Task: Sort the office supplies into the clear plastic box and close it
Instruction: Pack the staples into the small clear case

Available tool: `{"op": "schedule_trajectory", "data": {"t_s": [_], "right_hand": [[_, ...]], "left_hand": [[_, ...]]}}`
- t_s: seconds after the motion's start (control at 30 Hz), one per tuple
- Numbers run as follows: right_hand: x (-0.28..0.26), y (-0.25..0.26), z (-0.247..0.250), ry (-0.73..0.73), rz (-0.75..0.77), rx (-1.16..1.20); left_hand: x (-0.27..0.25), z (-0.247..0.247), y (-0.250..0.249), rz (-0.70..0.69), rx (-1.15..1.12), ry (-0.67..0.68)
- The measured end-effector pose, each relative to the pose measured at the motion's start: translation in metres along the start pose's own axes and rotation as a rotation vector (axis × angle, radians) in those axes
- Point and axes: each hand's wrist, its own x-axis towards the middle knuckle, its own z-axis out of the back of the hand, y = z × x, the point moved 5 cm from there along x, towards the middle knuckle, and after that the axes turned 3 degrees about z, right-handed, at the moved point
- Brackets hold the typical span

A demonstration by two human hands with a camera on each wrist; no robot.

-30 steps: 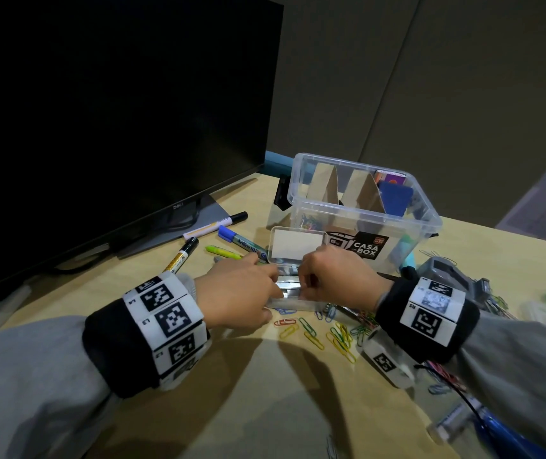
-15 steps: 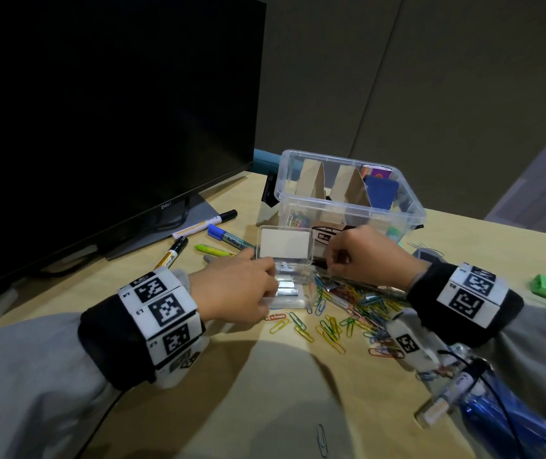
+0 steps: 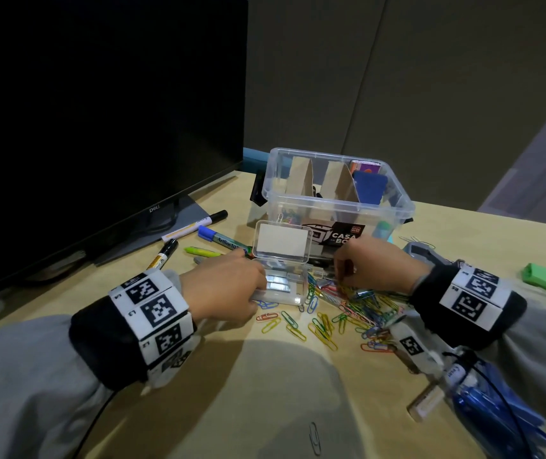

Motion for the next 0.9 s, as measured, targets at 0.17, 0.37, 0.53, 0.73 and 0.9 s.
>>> {"op": "schedule_trajectory", "data": {"t_s": [0.17,0.37,0.53,0.73,0.9], "right_hand": [[0.002,0.006,-0.006,0.024,0.096,0.024],[0.012,0.014,-0.015,0.066,0.099,-0.076],[0.014,0.011,-0.010,0.000,0.074,-0.040],[0.007,0.007,0.015,-0.186,0.090,0.187],[-0.006,0.026,0.047,-0.338,0.224,0.337]], "left_hand": [[0.002,0.002,-0.002,0.003,0.026,0.018],[0.004,0.006,-0.006,0.021,0.034,0.002],[0.006,0.016,-0.010,0.030,0.007,-0.105],[0.011,0.035,-0.012,0.071,-0.361,-0.299],[0.027,0.037,-0.015,0.135,-1.241,-0.234]]}}
